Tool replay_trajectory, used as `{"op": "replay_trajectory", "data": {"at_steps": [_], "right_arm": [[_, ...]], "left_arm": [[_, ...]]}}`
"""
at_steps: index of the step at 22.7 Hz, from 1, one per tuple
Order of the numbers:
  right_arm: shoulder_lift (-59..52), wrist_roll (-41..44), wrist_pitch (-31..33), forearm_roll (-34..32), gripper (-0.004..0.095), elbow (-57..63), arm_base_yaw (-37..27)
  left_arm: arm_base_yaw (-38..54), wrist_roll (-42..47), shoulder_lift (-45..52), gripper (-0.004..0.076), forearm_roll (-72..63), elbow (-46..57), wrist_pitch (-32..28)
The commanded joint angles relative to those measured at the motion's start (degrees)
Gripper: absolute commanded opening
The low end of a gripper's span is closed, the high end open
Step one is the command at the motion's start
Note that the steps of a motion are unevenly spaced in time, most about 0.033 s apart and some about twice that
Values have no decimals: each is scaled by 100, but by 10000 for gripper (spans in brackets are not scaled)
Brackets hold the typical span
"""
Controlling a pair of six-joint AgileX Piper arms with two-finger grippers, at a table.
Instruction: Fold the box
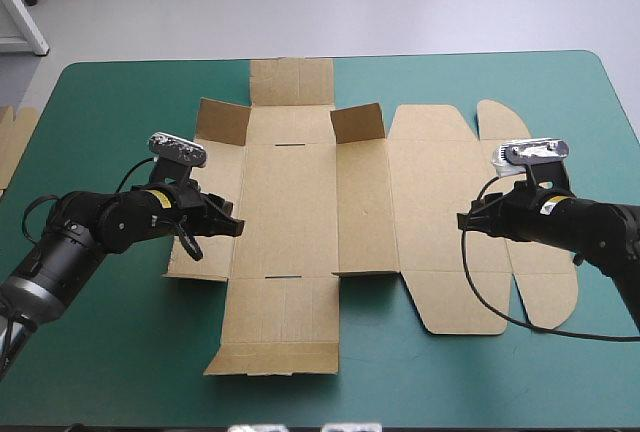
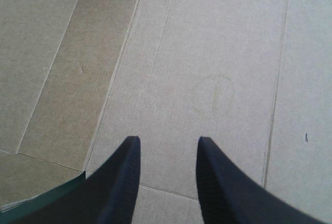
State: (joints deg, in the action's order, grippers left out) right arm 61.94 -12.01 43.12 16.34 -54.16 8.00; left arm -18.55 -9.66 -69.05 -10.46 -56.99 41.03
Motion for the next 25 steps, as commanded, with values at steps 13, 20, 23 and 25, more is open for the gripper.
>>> {"op": "replay_trajectory", "data": {"at_steps": [13,20,23,25], "right_arm": [[-75,-50,-256,40,337,-190,5],[-75,-68,-86,40,340,-201,5],[-75,-120,-110,34,363,-201,5],[-75,-136,-110,34,381,-201,5]], "left_arm": [[-37,45,125,312,94,-195,-184],[-37,72,125,313,450,-195,-168],[24,507,125,334,504,-195,-228],[136,557,125,371,484,-195,-216]]}}
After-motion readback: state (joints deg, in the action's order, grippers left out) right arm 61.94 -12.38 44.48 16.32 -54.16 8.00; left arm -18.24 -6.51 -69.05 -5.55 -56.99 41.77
